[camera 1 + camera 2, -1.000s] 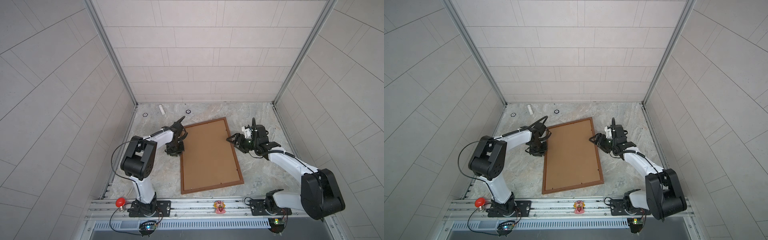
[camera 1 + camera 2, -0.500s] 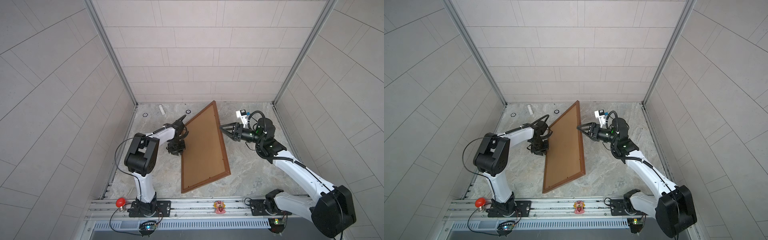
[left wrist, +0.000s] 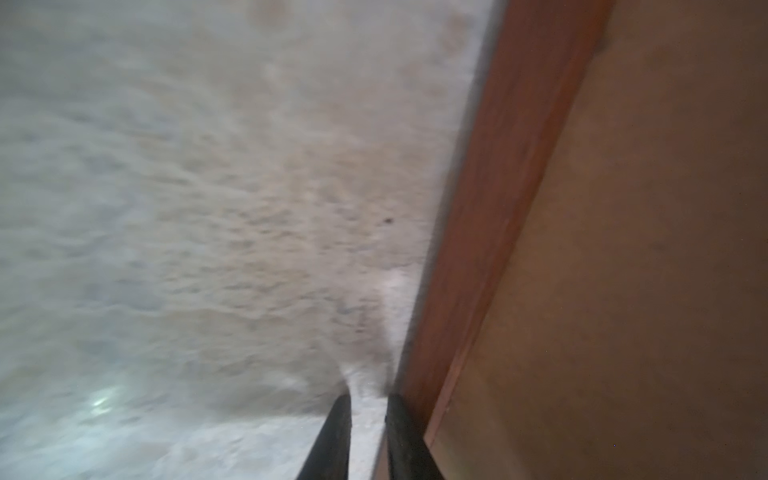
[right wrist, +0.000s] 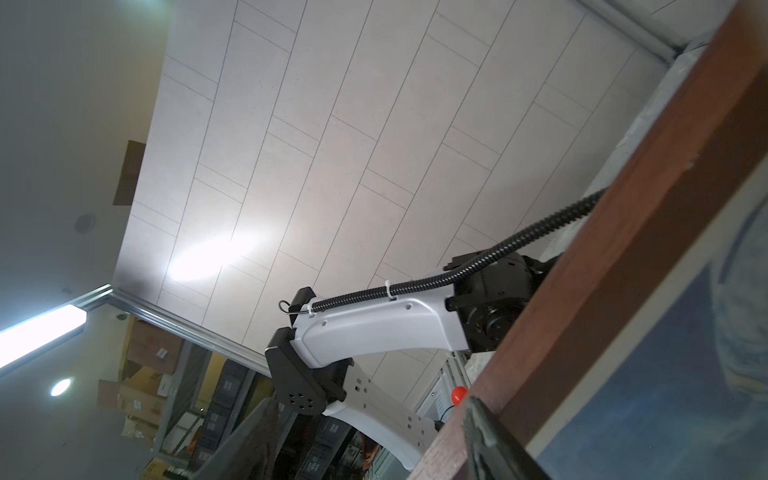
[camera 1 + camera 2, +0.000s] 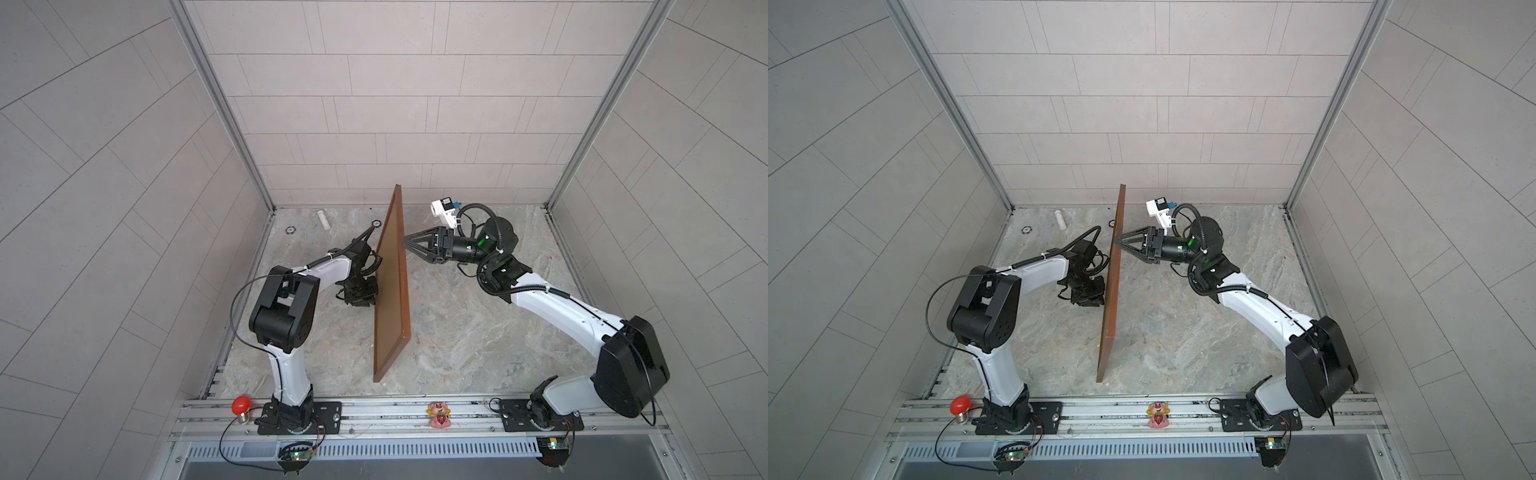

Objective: Put the photo into the frame
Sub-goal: 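Raise the frame on edge with the left gripper while right gripper braces it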

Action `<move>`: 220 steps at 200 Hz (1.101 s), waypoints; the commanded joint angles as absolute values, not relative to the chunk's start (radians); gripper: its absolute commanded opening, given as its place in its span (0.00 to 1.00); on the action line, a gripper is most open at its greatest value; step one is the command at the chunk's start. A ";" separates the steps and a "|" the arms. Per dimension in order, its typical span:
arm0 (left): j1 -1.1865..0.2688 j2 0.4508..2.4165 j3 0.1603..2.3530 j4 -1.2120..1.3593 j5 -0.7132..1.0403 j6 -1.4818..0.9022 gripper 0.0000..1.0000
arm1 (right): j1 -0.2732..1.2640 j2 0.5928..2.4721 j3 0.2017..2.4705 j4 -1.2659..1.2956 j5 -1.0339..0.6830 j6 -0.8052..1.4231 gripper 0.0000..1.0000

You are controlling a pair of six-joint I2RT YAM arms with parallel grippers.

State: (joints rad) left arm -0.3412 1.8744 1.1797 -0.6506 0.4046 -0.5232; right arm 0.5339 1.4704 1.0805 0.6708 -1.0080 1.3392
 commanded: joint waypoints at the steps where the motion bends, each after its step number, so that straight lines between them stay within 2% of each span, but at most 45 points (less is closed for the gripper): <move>1: -0.363 1.863 1.195 -0.600 0.528 -0.496 0.24 | 0.562 1.568 1.049 0.657 -1.055 1.483 0.66; 81: -0.340 1.659 1.298 -0.776 0.500 -0.462 0.26 | 0.559 1.636 1.118 0.576 -1.044 1.401 0.66; 101: -0.335 1.604 1.346 -0.820 0.548 -0.454 0.29 | 0.556 1.644 1.116 0.574 -1.044 1.396 0.66; 121: -0.317 1.564 1.409 -0.880 0.582 -0.433 0.36 | 0.554 1.646 1.111 0.551 -1.036 1.369 0.66; 152: -0.268 1.471 1.509 -0.959 0.613 -0.394 0.61 | 0.553 1.636 1.117 0.501 -1.042 1.312 0.65; 178: -0.261 1.365 1.524 -0.906 0.636 -0.404 0.74 | 0.556 1.618 1.125 0.412 -1.034 1.236 0.64; 194: -0.261 1.345 1.542 -0.893 0.724 -0.418 0.75 | 0.562 1.621 1.132 0.386 -1.031 1.217 0.64; 220: -0.261 1.329 1.558 -0.883 0.764 -0.433 0.76 | 0.575 1.638 1.144 0.389 -1.034 1.215 0.65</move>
